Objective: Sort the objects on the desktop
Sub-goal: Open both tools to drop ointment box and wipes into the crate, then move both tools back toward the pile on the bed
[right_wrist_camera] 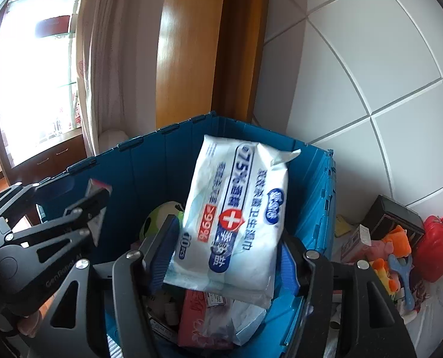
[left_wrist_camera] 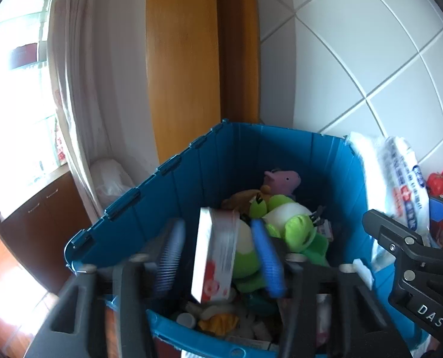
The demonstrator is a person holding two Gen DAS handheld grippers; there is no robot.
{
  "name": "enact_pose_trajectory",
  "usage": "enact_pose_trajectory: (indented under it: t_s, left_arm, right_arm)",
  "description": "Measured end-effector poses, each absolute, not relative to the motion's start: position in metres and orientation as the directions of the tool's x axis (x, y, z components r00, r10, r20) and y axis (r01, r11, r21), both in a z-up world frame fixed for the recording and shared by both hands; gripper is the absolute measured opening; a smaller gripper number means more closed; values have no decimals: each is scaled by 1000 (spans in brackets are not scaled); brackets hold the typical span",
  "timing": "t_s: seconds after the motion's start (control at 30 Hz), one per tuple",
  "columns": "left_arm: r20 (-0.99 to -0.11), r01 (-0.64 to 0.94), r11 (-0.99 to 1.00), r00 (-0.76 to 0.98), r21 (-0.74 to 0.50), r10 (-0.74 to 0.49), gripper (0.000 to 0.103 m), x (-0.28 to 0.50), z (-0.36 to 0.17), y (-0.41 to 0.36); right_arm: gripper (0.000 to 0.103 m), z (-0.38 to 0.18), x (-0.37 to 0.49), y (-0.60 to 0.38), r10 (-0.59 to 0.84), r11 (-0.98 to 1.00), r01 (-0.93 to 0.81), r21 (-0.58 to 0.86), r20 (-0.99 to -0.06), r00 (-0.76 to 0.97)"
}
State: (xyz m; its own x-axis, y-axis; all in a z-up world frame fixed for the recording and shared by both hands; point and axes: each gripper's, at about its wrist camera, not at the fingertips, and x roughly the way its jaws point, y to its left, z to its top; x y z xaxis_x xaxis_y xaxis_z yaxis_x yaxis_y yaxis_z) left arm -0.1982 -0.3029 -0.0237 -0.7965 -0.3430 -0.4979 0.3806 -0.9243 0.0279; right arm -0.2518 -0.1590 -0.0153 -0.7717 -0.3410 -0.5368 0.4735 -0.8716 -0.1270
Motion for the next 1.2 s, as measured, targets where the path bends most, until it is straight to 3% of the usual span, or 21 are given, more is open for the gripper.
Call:
enact_pose_trajectory:
  t_s: [0.03, 0.2, 1.2]
  left_arm:
    - [-488, 392, -919, -796, 34, -358, 78, -196, -25, -303]
    - [-505, 393, -919, -790, 17, -347, 78, -193, -31, -307]
    - [-465, 323, -946, -837, 1, -287, 80, -143, -23, -233]
  right_arm:
    - [85, -16, -253, -160, -333, -874, 467, -133, -536, -776]
    - [101, -18, -252, -158, -311, -883, 447, -142, -536, -785]
    - [103, -7, -192, -65, -242, -937, 333, -103, -493, -835]
